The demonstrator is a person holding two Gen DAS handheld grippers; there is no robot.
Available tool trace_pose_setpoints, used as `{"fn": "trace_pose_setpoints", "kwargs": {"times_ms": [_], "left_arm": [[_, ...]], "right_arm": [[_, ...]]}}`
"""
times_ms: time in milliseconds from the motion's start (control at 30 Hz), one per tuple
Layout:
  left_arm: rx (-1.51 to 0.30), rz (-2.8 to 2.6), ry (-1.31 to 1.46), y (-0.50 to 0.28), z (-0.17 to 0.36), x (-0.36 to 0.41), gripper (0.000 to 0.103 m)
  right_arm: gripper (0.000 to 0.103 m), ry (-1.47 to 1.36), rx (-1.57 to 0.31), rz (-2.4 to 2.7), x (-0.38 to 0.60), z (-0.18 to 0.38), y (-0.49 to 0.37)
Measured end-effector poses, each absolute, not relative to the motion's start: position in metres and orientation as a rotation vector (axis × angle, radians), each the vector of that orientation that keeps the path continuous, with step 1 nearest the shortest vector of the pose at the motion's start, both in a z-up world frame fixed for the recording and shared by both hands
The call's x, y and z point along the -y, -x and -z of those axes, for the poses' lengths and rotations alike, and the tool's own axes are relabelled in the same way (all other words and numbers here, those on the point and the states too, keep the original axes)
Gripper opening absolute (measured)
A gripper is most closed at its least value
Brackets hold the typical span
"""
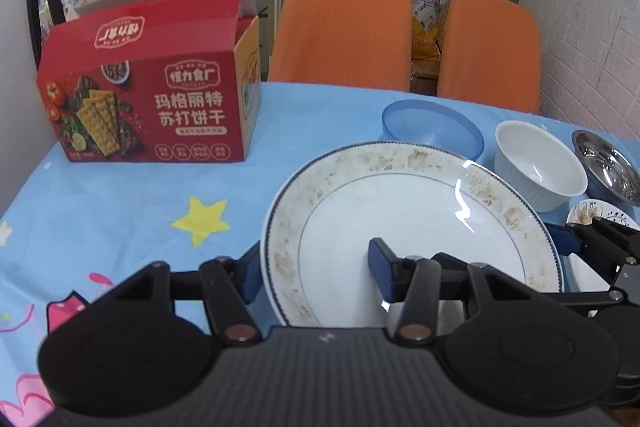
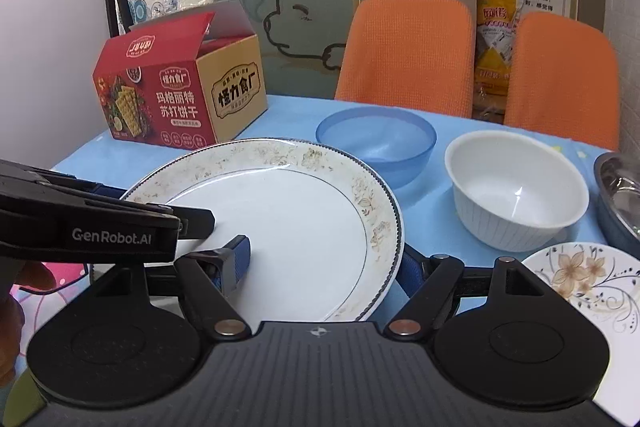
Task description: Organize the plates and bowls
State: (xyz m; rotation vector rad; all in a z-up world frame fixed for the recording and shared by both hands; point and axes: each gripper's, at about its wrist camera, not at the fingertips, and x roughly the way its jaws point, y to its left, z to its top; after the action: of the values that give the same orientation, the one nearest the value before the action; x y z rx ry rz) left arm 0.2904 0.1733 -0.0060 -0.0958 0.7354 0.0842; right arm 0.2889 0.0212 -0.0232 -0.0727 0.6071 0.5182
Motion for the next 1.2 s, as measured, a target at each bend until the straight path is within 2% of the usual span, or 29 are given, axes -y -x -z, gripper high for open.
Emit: {"fn": "trace_pose_setpoints", "kwargs": {"times_ms": [433, 700, 1000, 1067, 1133, 1200], "left_arm": [[-0.669, -0.084, 0.105, -0.196, -0.022, -0.157, 0.049], [-0.674, -0.112, 0.095, -0.126, -0.006, -0.147, 0.052], [-0.712, -0.103, 0.107, -0.109, 0.023, -0.15, 0.053], [-0.68, -0.1, 0.103, -0.106, 0.027, -0.15, 0.057], [-0.634, -0.116, 0.076, -0.101, 0.024, -0.148, 0.067], [-0.59, -0.121, 0.076, -0.095, 0.015, -0.148, 0.068]], "right_arm": [[0.103, 0.029, -0.575, -0.532, -0.001, 0.003, -0.193], [0.103, 0.038, -0.577, -0.537, -0.001, 0.014, -0.129], [0.103, 0.027, -0.594, -0.53, -0.001, 0.038, -0.112], [0.103, 0.002, -0.579, -0.52, 0.003, 0.041, -0.112], [0.103, 0.004, -0.558, -0.518, 0.004, 0.04, -0.11], [0.103, -0.007, -0.546, -0.511, 0.007, 0.038, -0.107]]}}
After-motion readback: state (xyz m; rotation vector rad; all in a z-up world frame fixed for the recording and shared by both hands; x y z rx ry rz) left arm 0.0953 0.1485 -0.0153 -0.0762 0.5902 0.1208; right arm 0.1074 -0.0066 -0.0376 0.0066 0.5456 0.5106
